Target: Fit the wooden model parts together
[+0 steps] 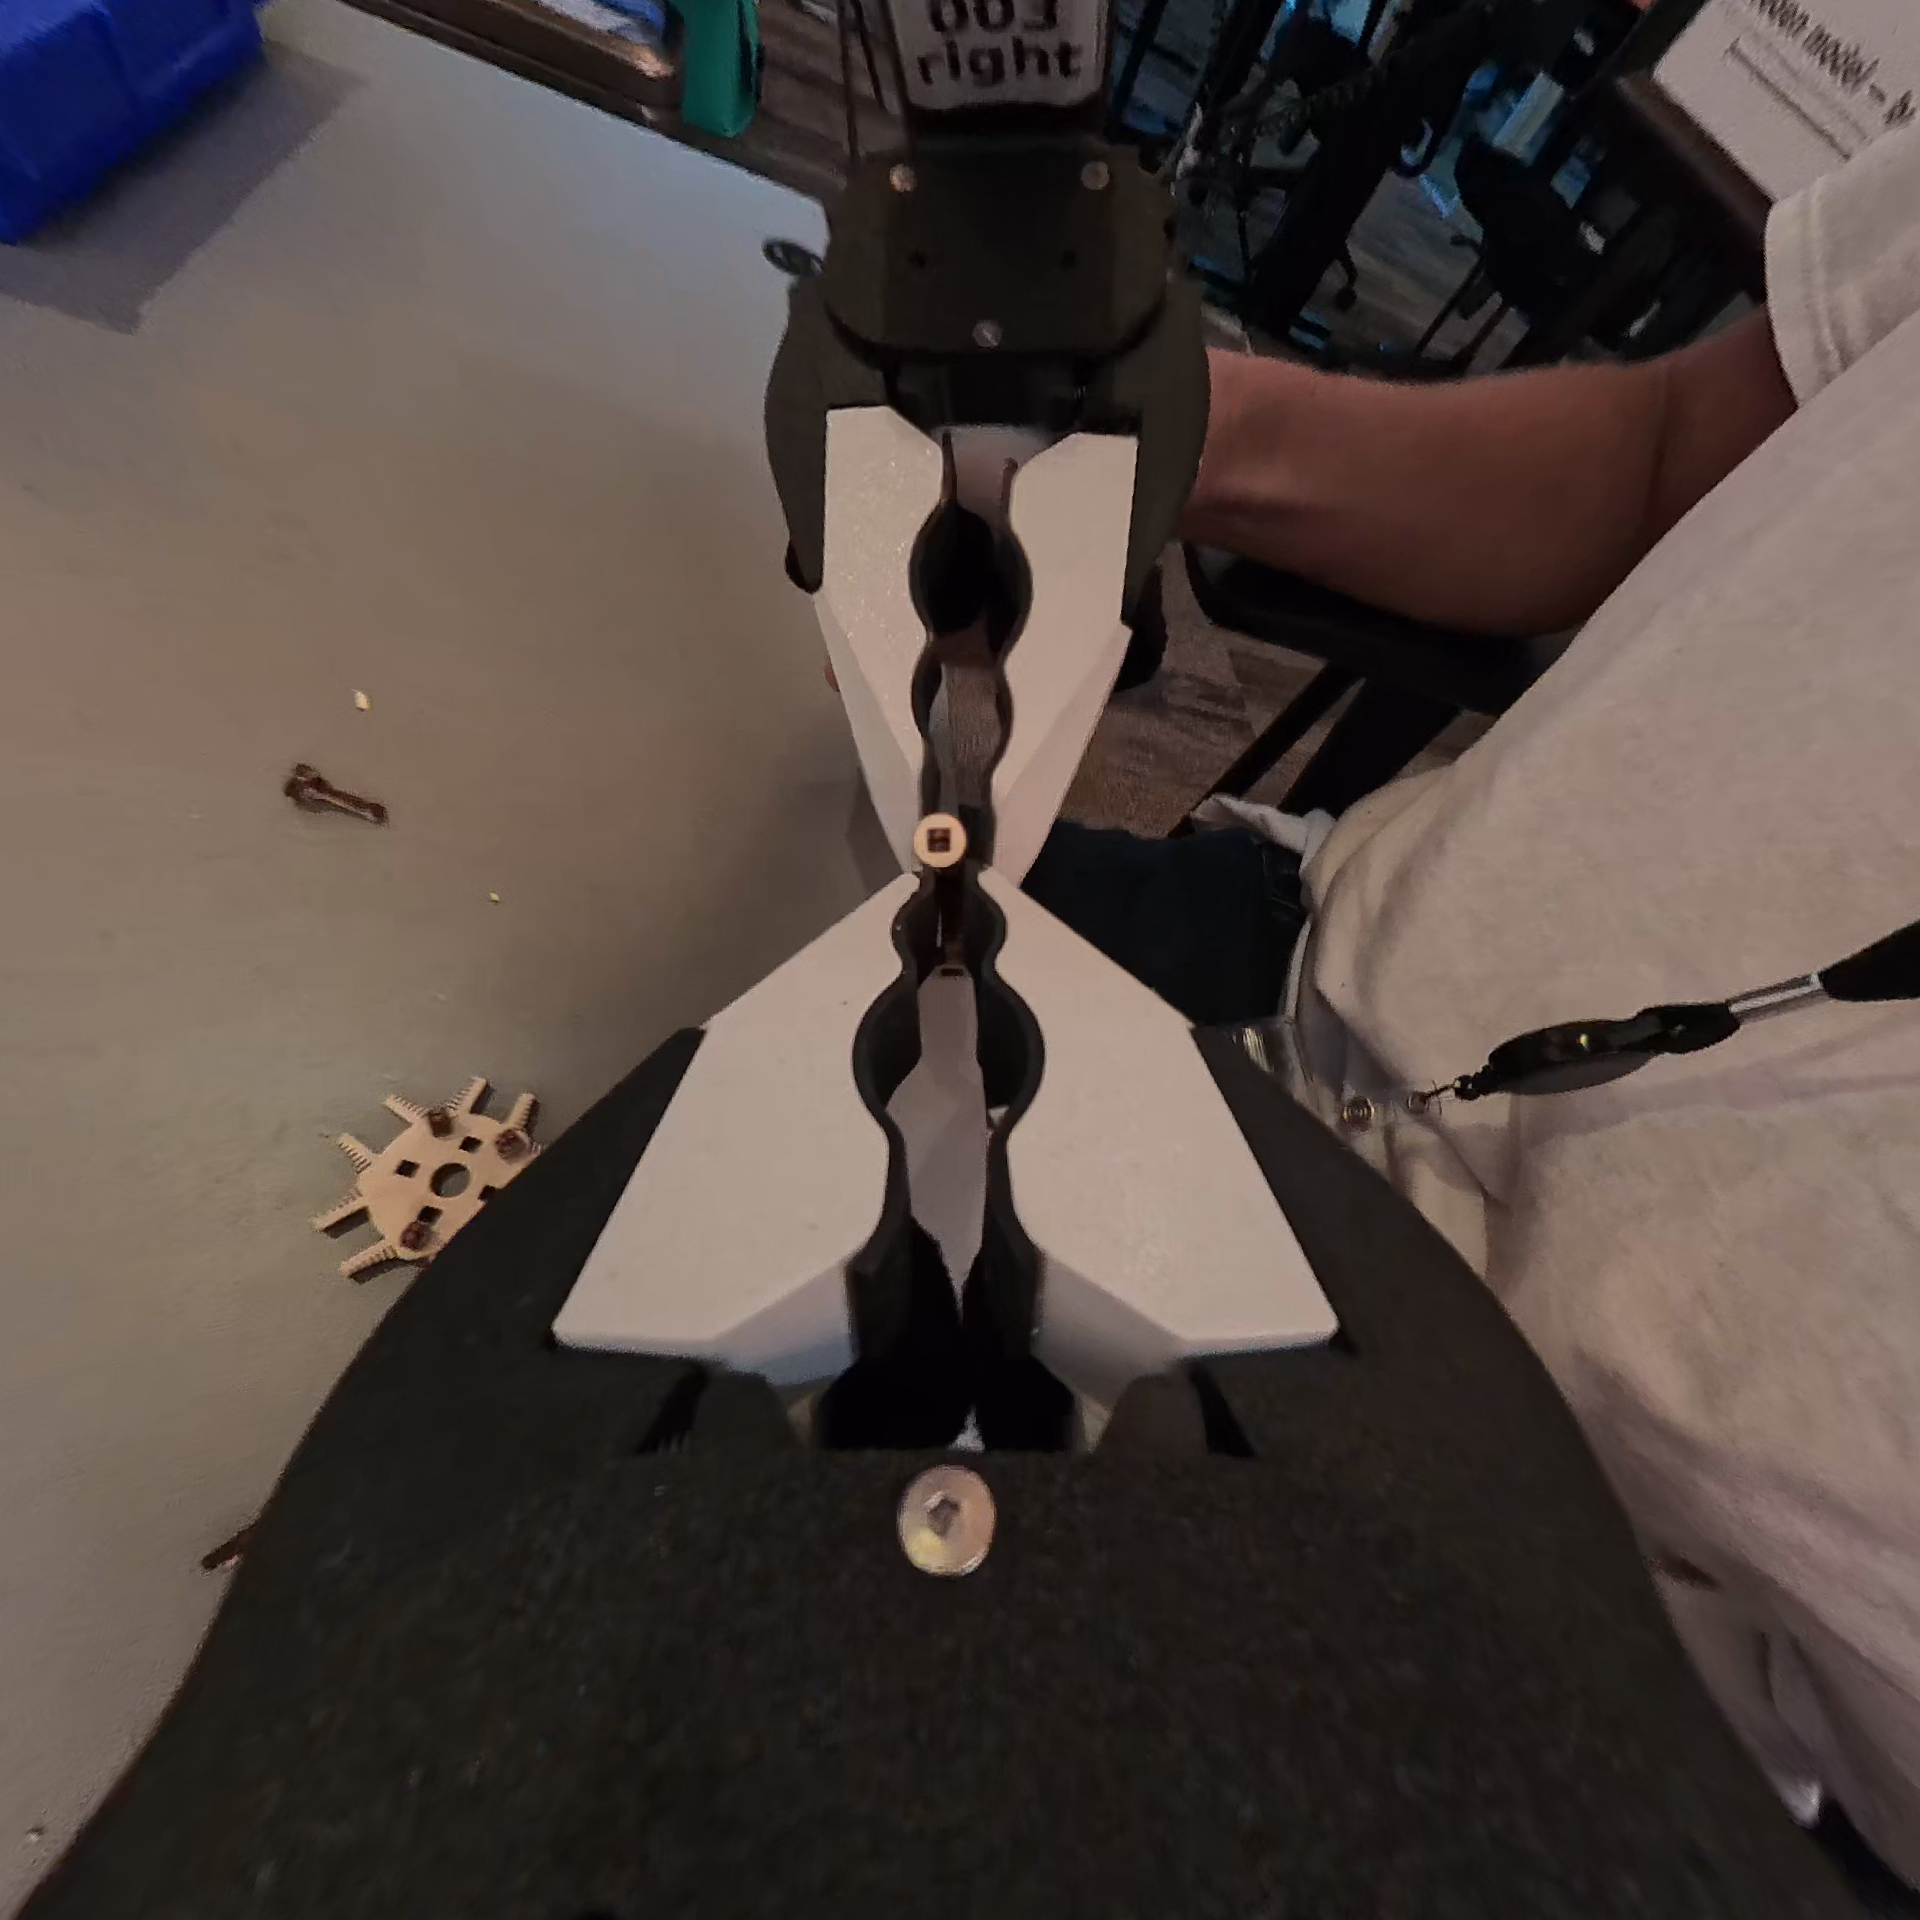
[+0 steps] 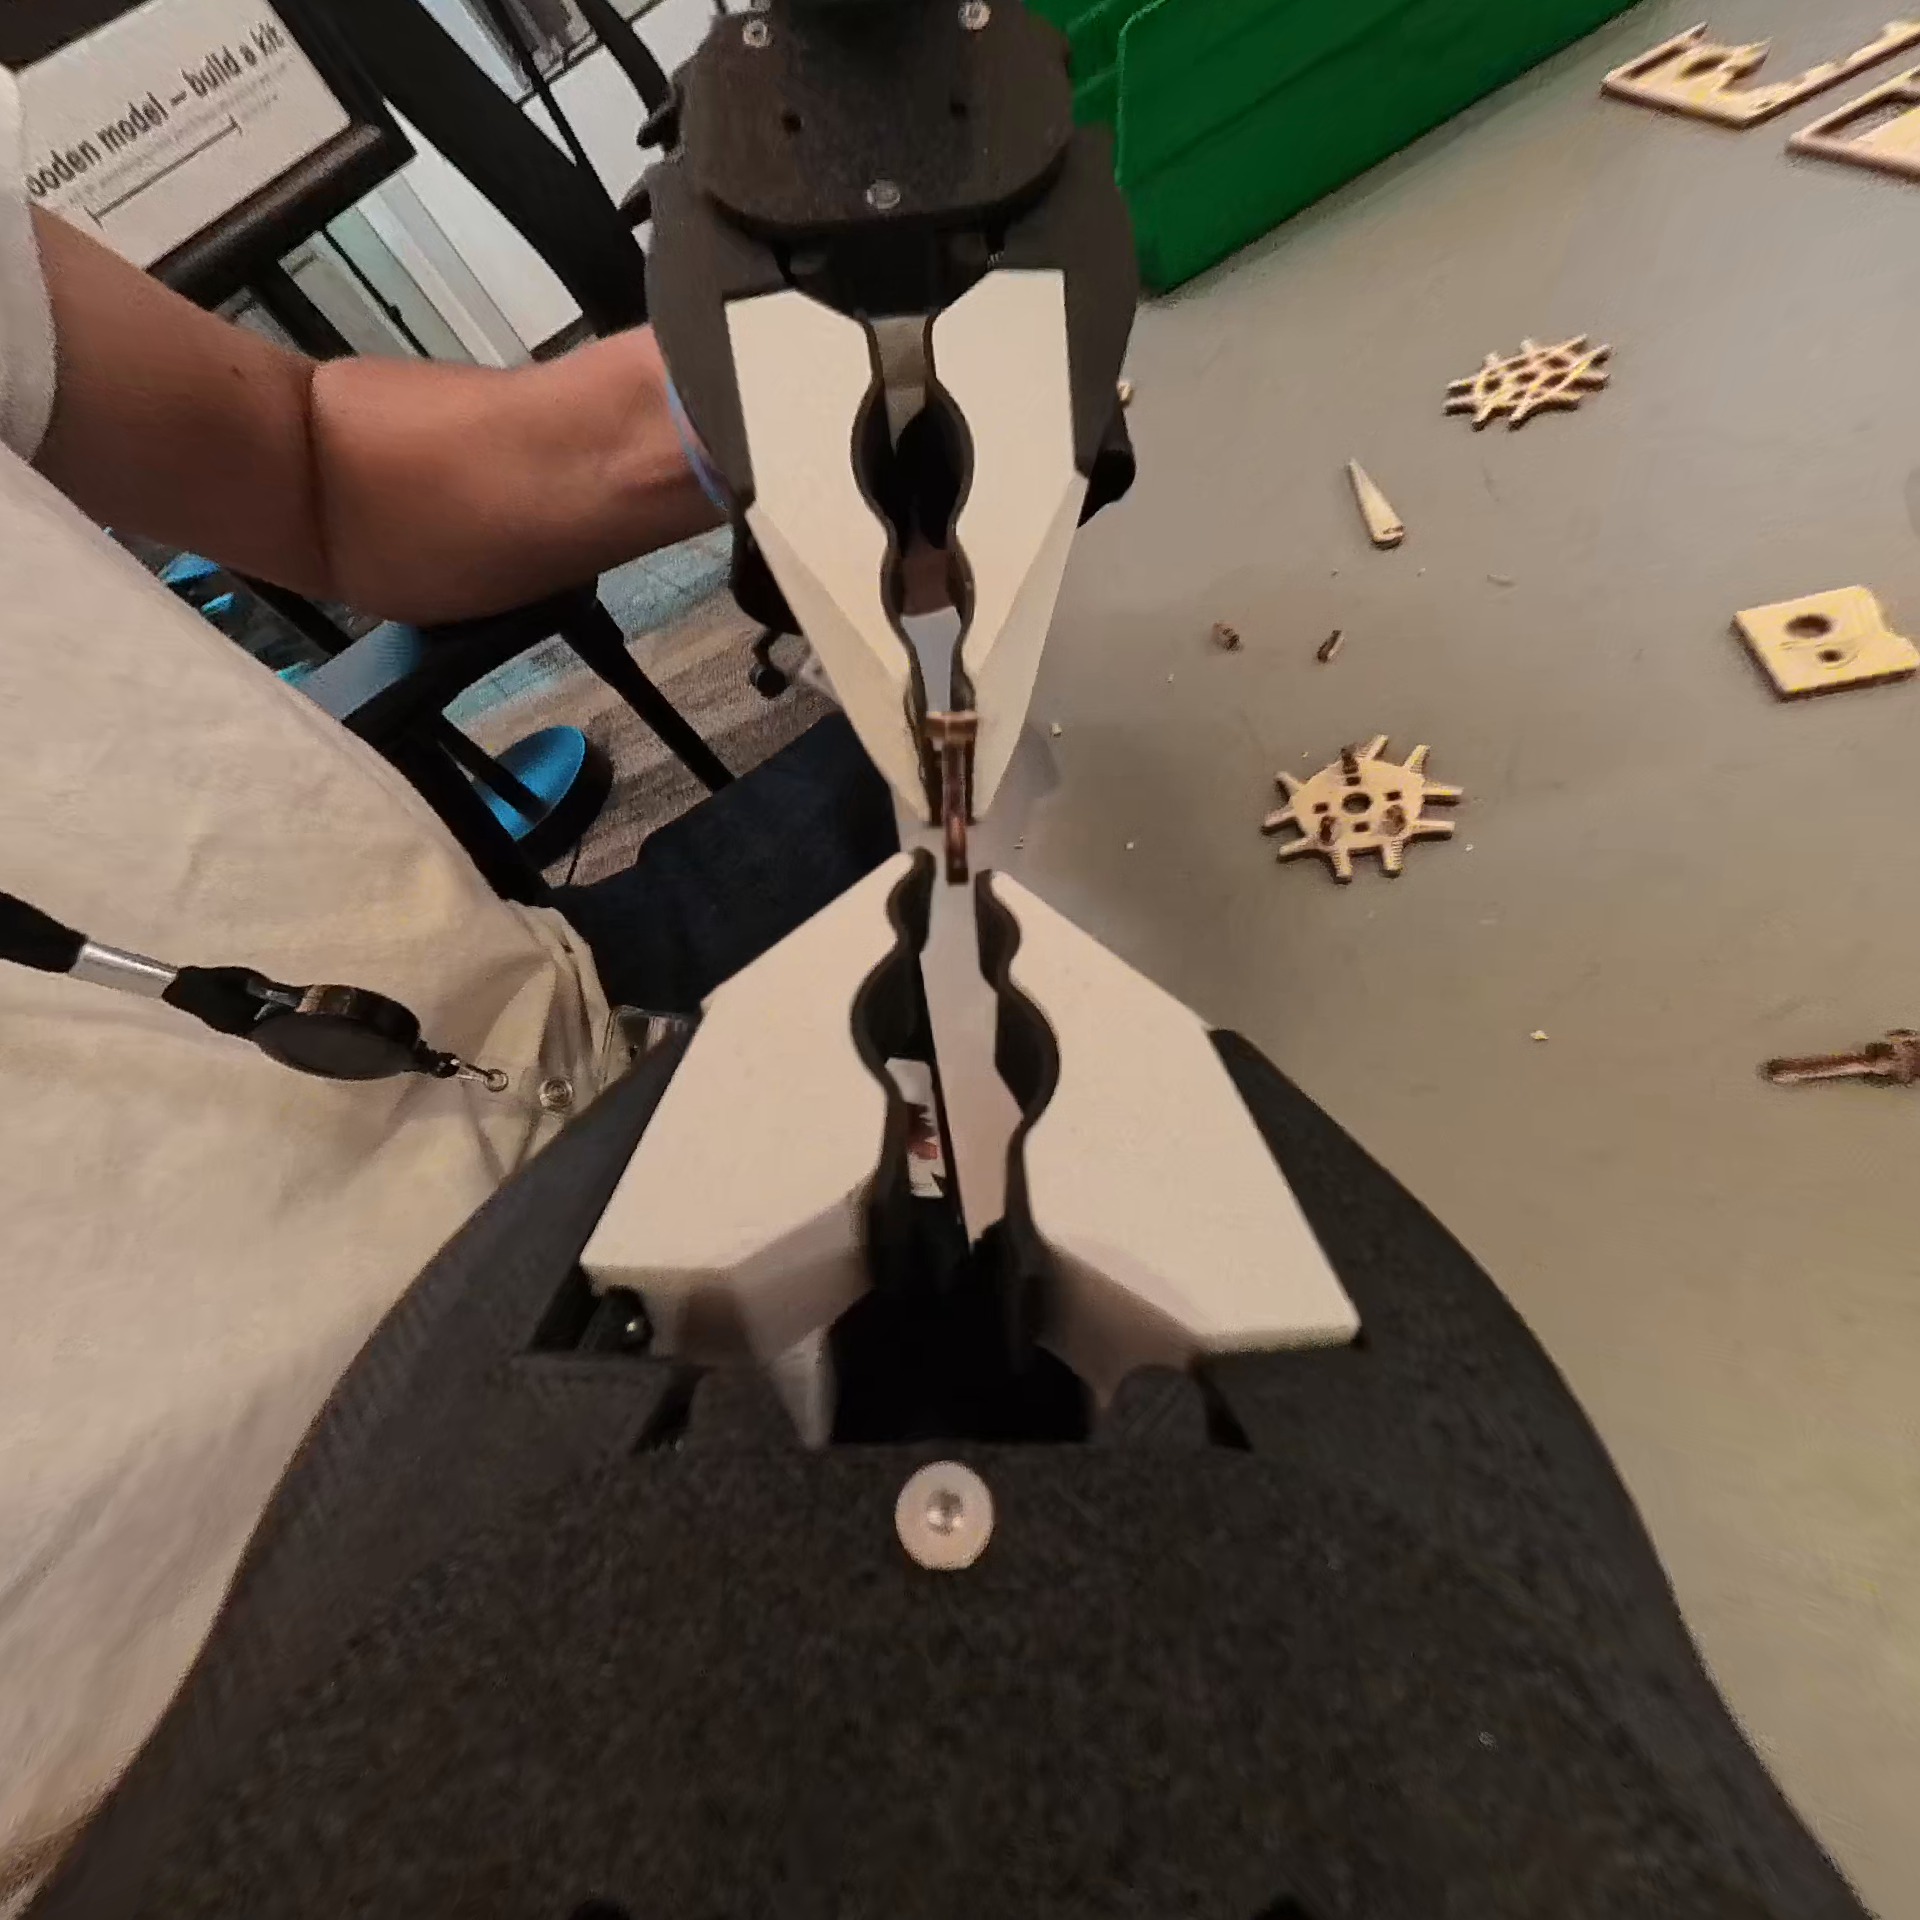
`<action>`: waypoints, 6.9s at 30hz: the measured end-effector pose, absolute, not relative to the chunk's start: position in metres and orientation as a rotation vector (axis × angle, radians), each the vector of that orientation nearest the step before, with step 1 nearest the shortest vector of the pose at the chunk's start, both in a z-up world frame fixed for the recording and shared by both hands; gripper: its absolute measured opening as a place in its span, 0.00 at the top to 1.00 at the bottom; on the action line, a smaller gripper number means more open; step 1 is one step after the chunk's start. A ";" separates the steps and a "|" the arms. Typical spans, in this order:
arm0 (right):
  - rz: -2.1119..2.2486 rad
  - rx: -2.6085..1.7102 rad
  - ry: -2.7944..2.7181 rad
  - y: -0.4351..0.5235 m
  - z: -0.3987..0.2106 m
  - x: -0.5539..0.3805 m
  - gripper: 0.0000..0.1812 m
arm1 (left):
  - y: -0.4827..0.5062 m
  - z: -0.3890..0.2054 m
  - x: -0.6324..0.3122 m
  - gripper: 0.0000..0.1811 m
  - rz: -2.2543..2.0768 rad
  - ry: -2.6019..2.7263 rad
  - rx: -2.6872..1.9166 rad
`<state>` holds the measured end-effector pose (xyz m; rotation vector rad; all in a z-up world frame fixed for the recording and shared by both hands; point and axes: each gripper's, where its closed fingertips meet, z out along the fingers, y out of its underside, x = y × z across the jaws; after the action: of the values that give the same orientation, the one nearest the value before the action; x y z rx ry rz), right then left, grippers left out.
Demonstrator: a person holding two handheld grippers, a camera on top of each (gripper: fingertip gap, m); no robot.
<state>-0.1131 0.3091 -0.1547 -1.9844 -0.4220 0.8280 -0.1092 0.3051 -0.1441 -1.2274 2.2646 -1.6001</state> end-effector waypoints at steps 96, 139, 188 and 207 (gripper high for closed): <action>0.059 -2.197 -0.108 0.404 -0.141 -0.060 0.97 | 0.392 -0.142 -0.082 1.00 -1.552 1.511 -1.837; 0.106 -2.153 -0.104 0.403 -0.134 -0.062 0.97 | 0.392 -0.137 -0.083 1.00 -1.685 1.456 -1.855; 0.256 -2.320 -0.035 0.401 -0.185 -0.060 0.97 | 0.389 -0.181 -0.080 1.00 -1.705 1.459 -2.079; 0.417 -2.331 0.053 0.400 -0.194 -0.062 0.97 | 0.388 -0.187 -0.081 1.00 -1.647 1.518 -2.079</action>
<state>-0.0616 0.4004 -0.1935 -2.3313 0.0527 0.4174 -0.0813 0.3884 -0.1872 -2.0790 1.5178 -1.6467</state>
